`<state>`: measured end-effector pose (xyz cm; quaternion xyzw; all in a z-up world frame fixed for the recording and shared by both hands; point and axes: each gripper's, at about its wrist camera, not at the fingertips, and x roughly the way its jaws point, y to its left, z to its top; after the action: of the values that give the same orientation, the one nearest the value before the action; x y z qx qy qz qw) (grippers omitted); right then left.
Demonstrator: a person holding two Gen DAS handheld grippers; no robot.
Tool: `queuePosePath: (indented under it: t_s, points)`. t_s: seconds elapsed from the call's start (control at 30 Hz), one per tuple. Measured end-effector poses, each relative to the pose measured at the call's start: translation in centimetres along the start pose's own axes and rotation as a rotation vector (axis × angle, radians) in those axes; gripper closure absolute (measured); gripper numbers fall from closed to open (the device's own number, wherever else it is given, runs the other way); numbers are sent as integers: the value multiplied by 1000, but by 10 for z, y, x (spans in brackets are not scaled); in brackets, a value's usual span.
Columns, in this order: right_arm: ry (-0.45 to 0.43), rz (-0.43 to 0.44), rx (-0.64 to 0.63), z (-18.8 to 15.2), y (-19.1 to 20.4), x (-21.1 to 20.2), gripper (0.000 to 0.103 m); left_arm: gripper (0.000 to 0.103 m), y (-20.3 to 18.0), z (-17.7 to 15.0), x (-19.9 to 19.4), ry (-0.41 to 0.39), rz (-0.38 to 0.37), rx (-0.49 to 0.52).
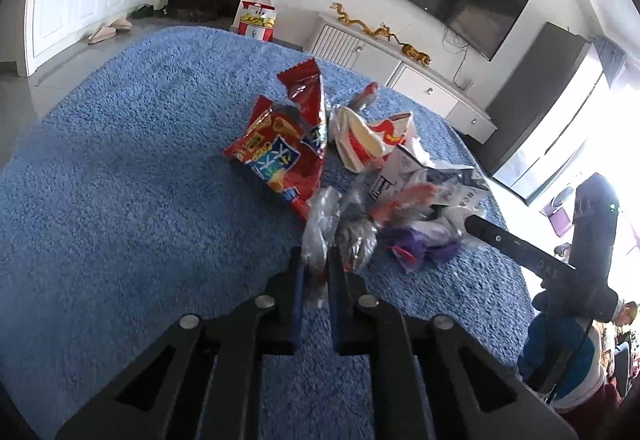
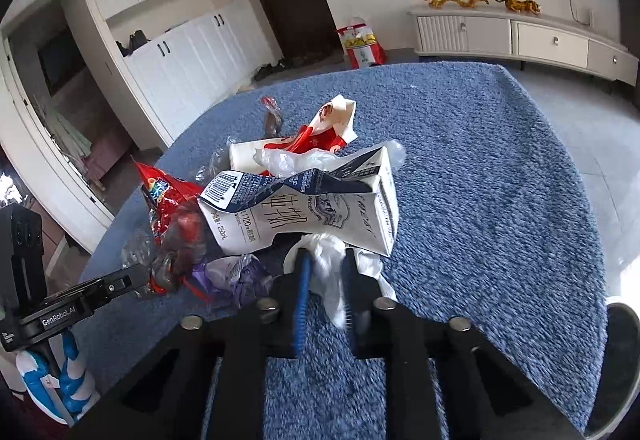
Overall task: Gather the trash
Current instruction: 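Grasp a clear plastic wrapper with the left gripper while the right gripper grasps white tissue, then carry the wrapper and tissue to the white bin while both grippers open over it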
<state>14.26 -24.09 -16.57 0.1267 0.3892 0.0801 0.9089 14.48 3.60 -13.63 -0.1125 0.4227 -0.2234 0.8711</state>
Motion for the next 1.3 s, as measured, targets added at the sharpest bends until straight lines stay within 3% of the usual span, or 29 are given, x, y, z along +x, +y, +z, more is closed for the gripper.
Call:
queuePosePath:
  t_s: [0.37,0.83,1.1,1.3]
  points:
    - [-40,-31,-15,-15,1,-48,98,98,-4,-14,-50,-75,-33,12]
    - [-171,-28,-38,-22,9,-127,98,98,-22,-21,-105,-159,-29,48]
    - [-261,-77,8,-34,-22,-180,98,98,-56,-25,-114,-167,-48,111]
    - [-321,-144,69,-49,-58,-219,98,98,-102,-27,-106,-149,-95,197]
